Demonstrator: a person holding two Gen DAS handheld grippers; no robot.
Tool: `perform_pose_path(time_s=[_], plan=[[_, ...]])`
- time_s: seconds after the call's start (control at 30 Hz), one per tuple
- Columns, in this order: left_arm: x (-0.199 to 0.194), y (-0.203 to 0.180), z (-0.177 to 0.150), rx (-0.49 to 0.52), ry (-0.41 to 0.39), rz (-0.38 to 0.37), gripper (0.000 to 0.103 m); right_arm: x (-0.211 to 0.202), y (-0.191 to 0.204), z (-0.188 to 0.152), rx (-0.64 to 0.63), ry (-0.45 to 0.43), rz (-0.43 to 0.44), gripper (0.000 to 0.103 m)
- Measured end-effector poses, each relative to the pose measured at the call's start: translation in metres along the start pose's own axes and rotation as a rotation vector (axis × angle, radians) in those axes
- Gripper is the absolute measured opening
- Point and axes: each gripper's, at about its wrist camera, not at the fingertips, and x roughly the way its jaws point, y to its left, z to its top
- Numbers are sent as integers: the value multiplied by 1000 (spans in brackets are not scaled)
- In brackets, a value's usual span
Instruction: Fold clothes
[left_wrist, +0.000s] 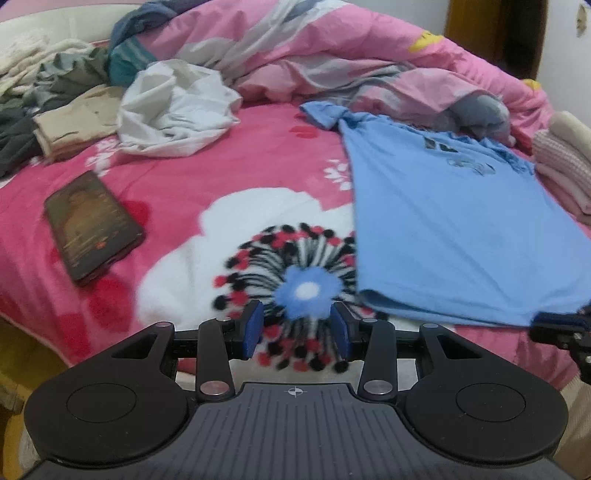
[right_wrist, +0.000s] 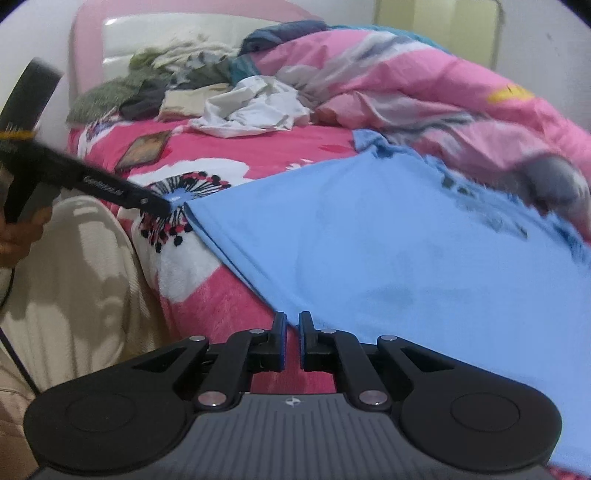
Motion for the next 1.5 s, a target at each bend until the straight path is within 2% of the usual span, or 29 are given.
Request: perform_pose_path(time_s=[0.17, 0.27, 0.4, 0.53, 0.7, 0.77, 0.9, 1.0, 1.07, 1.1, 1.2, 1.5], plan=[[-11, -6, 13, 6, -54, -21, 40, -23, -24, -11, 183, -33, 34, 7], [-7, -24, 20, 47, -63, -66, 40, -47, -46, -14, 288, -80, 6, 7], [10, -51, 18, 101, -33, -103, 40, -78, -98, -22, 475, -138, -103, 7], [25, -65, 12, 138, -1, -89, 40, -106, -154, -44, 669, -146, -260, 8], [28, -65, 11, 153, 0, -78, 41, -126, -193, -79, 896, -157, -337, 18], [28, -65, 11, 150, 3, -76, 41, -130, -205, -92, 979, -169, -345, 19], [28, -69, 11, 162, 5, -62, 41, -138, -211, -107, 1042, -204, -288, 19], [28, -70, 11, 164, 6, -55, 41, -133, -210, -109, 1128, -222, -100, 19], [29, -71, 11, 163, 7, -54, 41, -122, -210, -109, 1188, -181, -11, 19], [29, -71, 11, 163, 7, -53, 41, -114, -210, -109, 1208, -141, 6, 19], [29, -71, 12, 160, 7, -54, 41, -95, -210, -109, 1241, -37, -2, 18], [29, -68, 12, 142, 2, -65, 41, -85, -222, -113, 1370, 7, -6, 18]])
